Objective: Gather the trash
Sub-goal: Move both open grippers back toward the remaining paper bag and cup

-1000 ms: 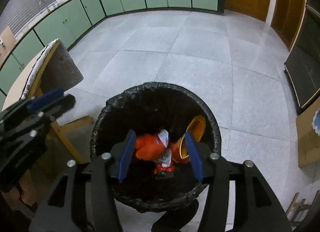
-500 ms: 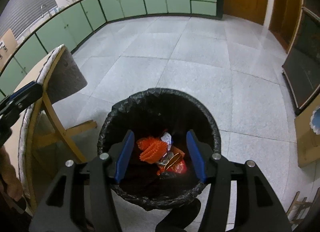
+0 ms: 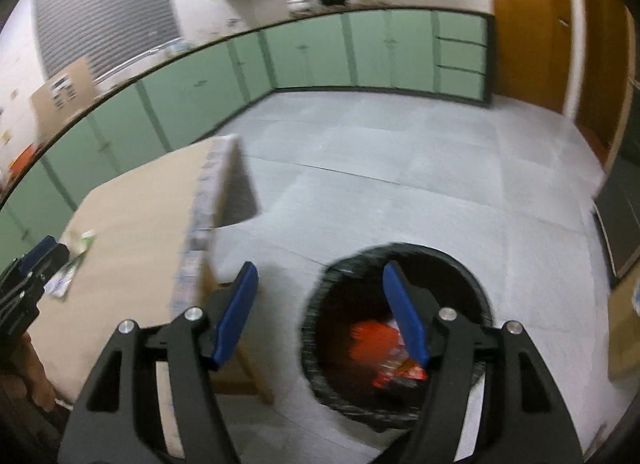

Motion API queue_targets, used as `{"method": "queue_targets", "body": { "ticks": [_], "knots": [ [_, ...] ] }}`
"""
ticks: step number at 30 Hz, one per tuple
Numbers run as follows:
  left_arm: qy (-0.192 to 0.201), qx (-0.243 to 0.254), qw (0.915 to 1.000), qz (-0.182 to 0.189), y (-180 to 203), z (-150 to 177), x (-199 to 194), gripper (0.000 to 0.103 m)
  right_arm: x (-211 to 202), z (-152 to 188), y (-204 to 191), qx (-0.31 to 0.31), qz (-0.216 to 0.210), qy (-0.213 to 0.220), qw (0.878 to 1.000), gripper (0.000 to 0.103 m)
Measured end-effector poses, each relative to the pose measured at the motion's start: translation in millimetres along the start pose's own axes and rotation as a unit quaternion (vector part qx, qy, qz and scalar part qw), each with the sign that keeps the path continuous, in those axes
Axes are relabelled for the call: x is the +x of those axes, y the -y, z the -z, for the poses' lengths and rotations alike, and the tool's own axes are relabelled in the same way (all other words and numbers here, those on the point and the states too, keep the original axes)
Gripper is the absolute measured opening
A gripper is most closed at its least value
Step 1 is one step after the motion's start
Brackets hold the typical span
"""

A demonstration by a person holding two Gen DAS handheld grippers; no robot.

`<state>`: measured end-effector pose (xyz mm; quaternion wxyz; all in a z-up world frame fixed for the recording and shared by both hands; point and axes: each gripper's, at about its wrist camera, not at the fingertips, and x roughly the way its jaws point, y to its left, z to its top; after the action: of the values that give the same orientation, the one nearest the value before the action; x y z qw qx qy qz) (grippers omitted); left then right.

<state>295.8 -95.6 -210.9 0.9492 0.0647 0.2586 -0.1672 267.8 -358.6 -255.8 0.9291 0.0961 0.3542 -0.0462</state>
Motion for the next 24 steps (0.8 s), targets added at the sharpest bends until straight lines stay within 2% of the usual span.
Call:
{"method": "queue_targets", "body": {
  "ticks": [3,6,10,16,24],
  "knots": [
    [0.014,-0.016,0.9983,-0.053,-55,13,-32,0.059,2,-4,-56,-0.037,-0.030,0.008,0.999,0.067],
    [0.022,-0.027,0.9932,-0.111,-111,32,-64,0.059,8,-6,-112,-0.066,-0.062,0.012,0.996,0.067],
    [0.025,-0.051,0.9871,-0.150,-171,47,-87,0.059,18,-4,-187,-0.102,-0.099,0.013,0.990,0.071],
    [0.030,-0.075,0.9829,-0.165,-233,60,-96,0.059,36,-3,-292,-0.148,-0.129,0.017,0.980,0.079],
    [0.024,-0.090,0.9844,-0.149,-282,83,-80,0.061,77,5,-372,-0.166,-0.133,0.003,0.977,0.088]
  ]
}}
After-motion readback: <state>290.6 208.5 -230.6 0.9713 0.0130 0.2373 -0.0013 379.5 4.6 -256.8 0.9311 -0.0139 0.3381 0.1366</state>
